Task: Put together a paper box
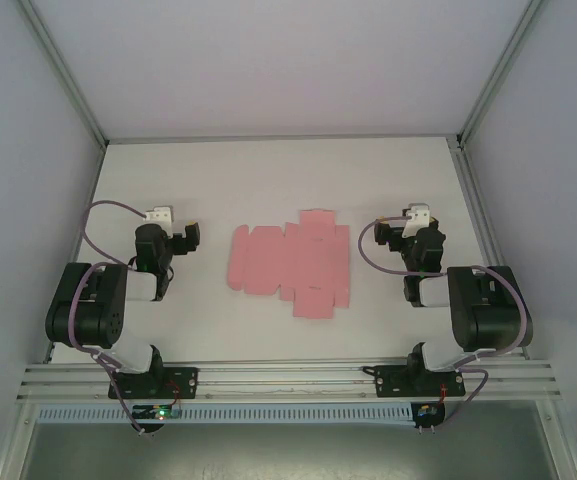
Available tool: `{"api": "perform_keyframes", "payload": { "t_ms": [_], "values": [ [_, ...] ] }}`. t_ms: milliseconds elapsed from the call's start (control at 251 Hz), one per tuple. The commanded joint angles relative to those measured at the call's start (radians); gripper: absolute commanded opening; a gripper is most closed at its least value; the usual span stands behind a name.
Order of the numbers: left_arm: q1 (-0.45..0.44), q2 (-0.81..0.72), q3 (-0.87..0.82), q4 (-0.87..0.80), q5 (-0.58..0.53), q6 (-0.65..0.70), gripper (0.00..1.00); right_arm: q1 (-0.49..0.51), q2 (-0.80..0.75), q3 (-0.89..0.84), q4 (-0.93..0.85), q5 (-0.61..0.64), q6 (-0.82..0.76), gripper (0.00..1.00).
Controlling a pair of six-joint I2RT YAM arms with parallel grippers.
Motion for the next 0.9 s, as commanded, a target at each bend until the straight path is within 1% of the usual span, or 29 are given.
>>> {"api": "perform_keyframes", "payload": {
  "t_ms": [0, 674, 766, 894],
  "values": [
    [-0.008, -0.007, 0.019, -0.010, 0.002, 0.024, 1.00, 0.009, -0.006, 0.015, 0.019, 0.007, 0.013, 0.98],
    [-0.005, -0.007, 0.021, -0.014, 0.004, 0.020, 1.00, 0.007, -0.009, 0.014, 0.012, 0.017, 0.017, 0.98],
    [-0.005, -0.007, 0.022, -0.013, 0.004, 0.021, 1.00, 0.007, -0.024, 0.034, -0.037, 0.037, 0.022, 0.98],
    [-0.005, -0.027, 0.044, -0.071, -0.002, 0.019, 1.00, 0.009, -0.033, 0.027, -0.034, 0.042, 0.018, 0.98]
  ]
}}
